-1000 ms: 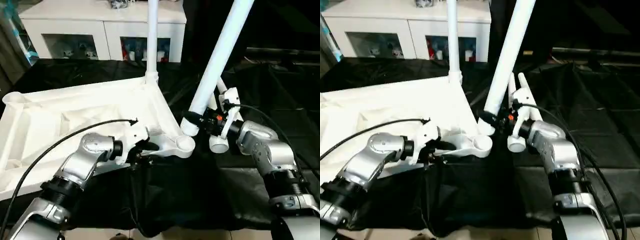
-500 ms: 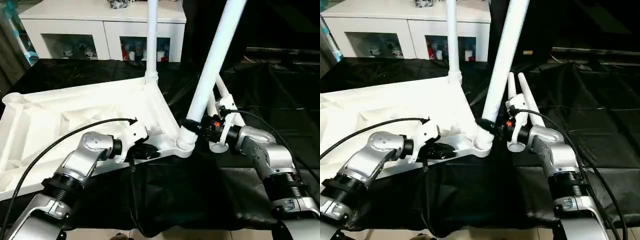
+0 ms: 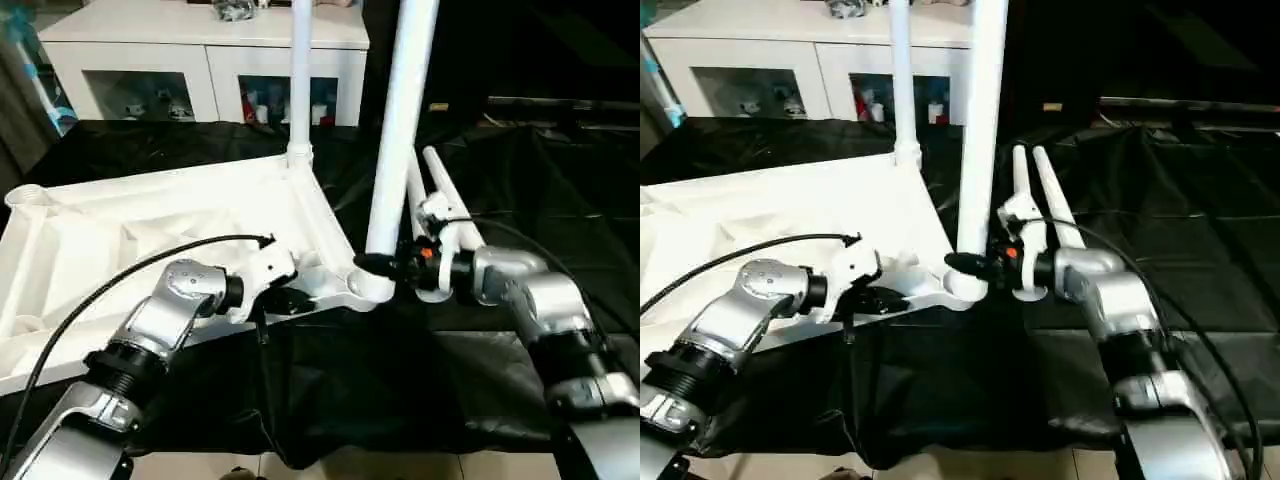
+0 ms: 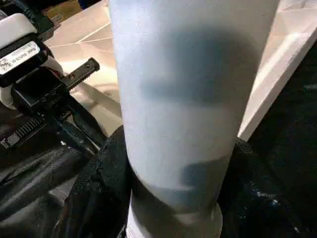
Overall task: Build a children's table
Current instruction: Insert table leg to table base
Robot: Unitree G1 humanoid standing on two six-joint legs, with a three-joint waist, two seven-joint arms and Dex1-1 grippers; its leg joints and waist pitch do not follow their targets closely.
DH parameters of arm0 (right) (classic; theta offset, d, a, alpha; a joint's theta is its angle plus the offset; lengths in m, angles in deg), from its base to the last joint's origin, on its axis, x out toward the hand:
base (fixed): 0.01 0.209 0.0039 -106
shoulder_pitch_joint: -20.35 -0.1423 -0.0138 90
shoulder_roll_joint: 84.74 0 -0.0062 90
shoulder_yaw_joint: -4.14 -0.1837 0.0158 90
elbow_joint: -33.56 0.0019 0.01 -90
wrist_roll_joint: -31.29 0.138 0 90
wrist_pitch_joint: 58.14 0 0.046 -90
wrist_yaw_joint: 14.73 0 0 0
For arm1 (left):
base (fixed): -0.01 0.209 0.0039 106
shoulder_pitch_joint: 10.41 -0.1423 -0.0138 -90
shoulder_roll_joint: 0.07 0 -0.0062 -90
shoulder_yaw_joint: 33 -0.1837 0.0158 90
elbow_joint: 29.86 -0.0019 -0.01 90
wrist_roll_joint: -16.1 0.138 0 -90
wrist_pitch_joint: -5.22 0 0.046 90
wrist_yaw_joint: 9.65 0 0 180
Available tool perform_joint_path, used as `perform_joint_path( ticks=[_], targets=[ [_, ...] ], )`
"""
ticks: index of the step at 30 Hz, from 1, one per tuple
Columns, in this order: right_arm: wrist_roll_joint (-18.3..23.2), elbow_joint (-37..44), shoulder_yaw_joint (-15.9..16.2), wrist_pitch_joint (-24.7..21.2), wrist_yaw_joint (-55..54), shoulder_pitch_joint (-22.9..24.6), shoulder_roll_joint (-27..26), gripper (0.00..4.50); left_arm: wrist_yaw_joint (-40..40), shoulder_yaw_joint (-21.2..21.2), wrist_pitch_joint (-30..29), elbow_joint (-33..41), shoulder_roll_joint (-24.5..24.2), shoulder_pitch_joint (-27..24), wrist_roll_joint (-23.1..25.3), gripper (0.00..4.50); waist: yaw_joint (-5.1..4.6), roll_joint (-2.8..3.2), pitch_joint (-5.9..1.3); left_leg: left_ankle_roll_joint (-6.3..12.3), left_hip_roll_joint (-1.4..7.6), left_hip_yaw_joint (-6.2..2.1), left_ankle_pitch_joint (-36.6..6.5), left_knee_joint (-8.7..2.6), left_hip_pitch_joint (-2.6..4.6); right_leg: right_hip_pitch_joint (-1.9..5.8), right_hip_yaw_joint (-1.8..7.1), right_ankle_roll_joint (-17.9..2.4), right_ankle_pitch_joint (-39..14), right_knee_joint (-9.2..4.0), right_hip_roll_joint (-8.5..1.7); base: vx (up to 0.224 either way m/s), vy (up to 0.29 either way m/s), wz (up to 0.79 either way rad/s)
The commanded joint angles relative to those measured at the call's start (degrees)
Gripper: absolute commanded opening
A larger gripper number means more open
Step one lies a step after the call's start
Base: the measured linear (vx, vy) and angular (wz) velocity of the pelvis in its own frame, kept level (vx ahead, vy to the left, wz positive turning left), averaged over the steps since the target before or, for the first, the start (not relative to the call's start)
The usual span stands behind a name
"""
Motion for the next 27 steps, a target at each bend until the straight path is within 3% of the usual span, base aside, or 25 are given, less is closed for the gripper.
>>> perform_joint_path(
  ticks=[1,5,6,8,9,15,22,24,26,27],
  targets=[
    [-1.53,-2.79,1.01,0.12,0.26,-0.97,-0.14,1.92,1.2,-1.04,0.41,0.3,-0.47,0.68,1.18,0.0,-0.18,-0.07,-4.33,-1.22,1.3,-0.85,-18.24,-4.3,1.31,2.74,2.48,-10.24,-19.74,-4.67,-2.15,0.0,0.0,0.0],
    [-1.85,-4.64,1.07,0.57,0.43,-1.98,-0.47,1.92,1.1,-0.97,0.51,0.22,-0.37,0.78,1.27,0.0,-0.08,0.08,-4.44,-0.84,1.34,-0.75,-16.86,-4.22,1.28,2.79,2.51,-11.34,-17.51,-4.26,-2.21,0.0,0.0,0.0],
    [-1.69,-5.65,0.94,0.79,0.62,-2.61,-0.73,1.92,1.02,-0.91,0.67,0.08,-0.34,0.83,1.36,0.0,-0.07,-0.29,-4.45,-0.72,1.35,-0.69,-16.6,-4.21,1.26,2.86,2.54,-11.26,-17.48,-4.31,-2.21,0.0,0.0,0.0],
    [-1.11,-6.83,0.41,0.74,1.08,-3.25,-1.23,1.92,0.87,-0.82,0.89,-0.02,-0.32,0.78,1.5,0.0,0.0,-0.06,-4.44,-0.58,1.37,-0.68,-16.36,-4.19,1.25,2.83,2.55,-11.35,-17.49,-4.24,-2.23,0.0,0.0,0.0],
    [-0.39,-7.92,-0.35,0.81,1.51,-3.64,-1.65,1.92,0.7,-0.76,0.95,-0.06,-0.27,0.78,1.59,0.0,0.02,-0.27,-4.47,-0.53,1.38,-0.69,-16.28,-4.15,1.25,2.86,2.55,-11.36,-17.84,-4.19,-2.33,0.0,0.0,0.0],
    [0.76,-10.3,-2.41,2.16,1.84,-2.66,-2.29,1.92,-0.05,-0.45,1.1,-0.21,-0.13,0.79,1.81,0.0,0.06,-0.35,-4.31,-0.62,1.39,-0.71,-16.75,-4.21,1.21,2.79,2.55,-10.17,-20.52,-4.54,-2.38,0.0,0.0,0.0],
    [2.61,-12.53,-5.51,3.84,1.56,-0.22,-3.07,1.92,-1.16,-0.05,1.97,-1.23,0.28,1.39,2.15,0.0,0.1,0.4,-4.35,-1.05,1.37,-0.88,-18.38,-4.34,1.36,2.79,2.42,-10.32,-20.72,-4.67,-2.35,0.0,0.0,0.0],
    [2.48,-13.35,-5.99,4.77,1.25,0.64,-3.26,1.92,-1.39,-0.03,2.19,-1.42,0.39,1.54,2.25,0.0,0.11,0.26,-4.37,-1.02,1.42,-0.82,-18.56,-4.34,1.39,2.73,2.44,-10.66,-20.12,-4.69,-2.34,0.0,0.0,0.0],
    [2.69,-14.4,-6.89,6.13,0.41,1.77,-3.69,1.92,-1.41,-0.06,2.43,-1.67,0.4,1.72,2.34,0.0,0.15,0.94,-4.33,-1.31,1.41,-0.95,-19.55,-4.4,1.48,2.7,2.37,-11.02,-20.15,-4.64,-2.36,0.0,0.0,0.0],
    [2.92,-14.9,-7.33,6.84,-0.08,2.38,-3.97,1.92,-1.34,-0.07,2.57,-1.83,0.36,1.83,2.4,0.0,0.09,0.86,-4.33,-1.38,1.4,-0.91,-19.78,-4.42,1.47,2.69,2.37,-11.01,-20.11,-4.78,-2.34,0.0,0.0,0.0]
  ],
)
